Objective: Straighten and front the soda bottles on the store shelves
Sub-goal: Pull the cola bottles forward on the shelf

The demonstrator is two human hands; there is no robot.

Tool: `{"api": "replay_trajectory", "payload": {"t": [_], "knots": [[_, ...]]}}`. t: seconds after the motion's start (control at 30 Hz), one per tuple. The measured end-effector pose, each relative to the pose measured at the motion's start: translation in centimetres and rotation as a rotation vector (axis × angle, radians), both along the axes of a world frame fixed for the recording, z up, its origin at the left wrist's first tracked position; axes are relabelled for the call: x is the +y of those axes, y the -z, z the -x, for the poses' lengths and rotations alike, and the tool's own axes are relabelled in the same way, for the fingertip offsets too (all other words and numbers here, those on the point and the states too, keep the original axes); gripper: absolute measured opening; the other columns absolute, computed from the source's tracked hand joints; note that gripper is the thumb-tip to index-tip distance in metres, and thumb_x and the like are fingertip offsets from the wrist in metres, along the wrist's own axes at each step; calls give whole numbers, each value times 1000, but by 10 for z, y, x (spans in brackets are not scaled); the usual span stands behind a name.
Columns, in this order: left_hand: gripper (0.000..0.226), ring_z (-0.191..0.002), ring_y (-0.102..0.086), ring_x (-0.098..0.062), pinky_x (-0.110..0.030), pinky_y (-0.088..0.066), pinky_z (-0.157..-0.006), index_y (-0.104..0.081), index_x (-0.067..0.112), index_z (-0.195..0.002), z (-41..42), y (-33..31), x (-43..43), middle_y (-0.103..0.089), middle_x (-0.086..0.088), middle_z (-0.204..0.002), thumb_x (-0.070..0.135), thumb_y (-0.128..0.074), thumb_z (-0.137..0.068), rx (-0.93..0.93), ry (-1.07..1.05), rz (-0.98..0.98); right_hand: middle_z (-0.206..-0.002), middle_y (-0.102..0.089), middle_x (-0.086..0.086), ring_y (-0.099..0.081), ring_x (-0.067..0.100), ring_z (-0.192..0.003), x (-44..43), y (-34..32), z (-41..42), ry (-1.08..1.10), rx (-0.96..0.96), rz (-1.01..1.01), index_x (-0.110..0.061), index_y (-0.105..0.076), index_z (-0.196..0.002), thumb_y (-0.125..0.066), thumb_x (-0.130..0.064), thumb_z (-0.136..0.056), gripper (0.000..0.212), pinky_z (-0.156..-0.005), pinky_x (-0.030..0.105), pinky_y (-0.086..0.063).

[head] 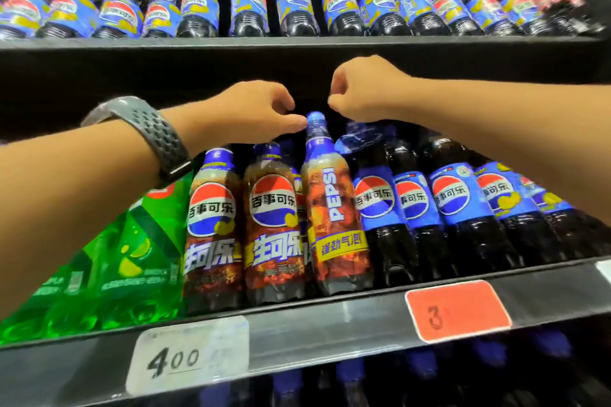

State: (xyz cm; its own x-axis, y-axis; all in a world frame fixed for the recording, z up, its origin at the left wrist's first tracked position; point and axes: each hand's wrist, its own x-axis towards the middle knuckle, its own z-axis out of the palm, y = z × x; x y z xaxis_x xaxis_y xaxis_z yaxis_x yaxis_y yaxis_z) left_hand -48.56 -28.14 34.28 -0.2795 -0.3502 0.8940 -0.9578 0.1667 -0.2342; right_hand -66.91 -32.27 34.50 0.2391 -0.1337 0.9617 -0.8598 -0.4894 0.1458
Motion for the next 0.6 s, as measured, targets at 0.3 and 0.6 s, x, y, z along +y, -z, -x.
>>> {"api": "replay_trajectory", "payload": {"t": [0.3,0.6], "knots": [[71,-94,-59,-26,-37,-39,-80,-60,20,-97,41,5,-30,-64,0,-93,84,-46,-68,-79,-252,159,-118,-64,7,-57,27,-110,-28,7,27,39,68,-78,-14,-61,-119,-54,-57,-85,55,-88,32,-45],[61,-96,-58,-23,-34,-44,-80,-59,20,-108,45,6,-25,-64,-1,-101,68,-64,-70,44,-236,57,-110,-64,10,-59,28,-100,-47,5,15,-50,-8,-105,-14,-61,-107,-56,-60,-81,53,-72,32,-45]]}}
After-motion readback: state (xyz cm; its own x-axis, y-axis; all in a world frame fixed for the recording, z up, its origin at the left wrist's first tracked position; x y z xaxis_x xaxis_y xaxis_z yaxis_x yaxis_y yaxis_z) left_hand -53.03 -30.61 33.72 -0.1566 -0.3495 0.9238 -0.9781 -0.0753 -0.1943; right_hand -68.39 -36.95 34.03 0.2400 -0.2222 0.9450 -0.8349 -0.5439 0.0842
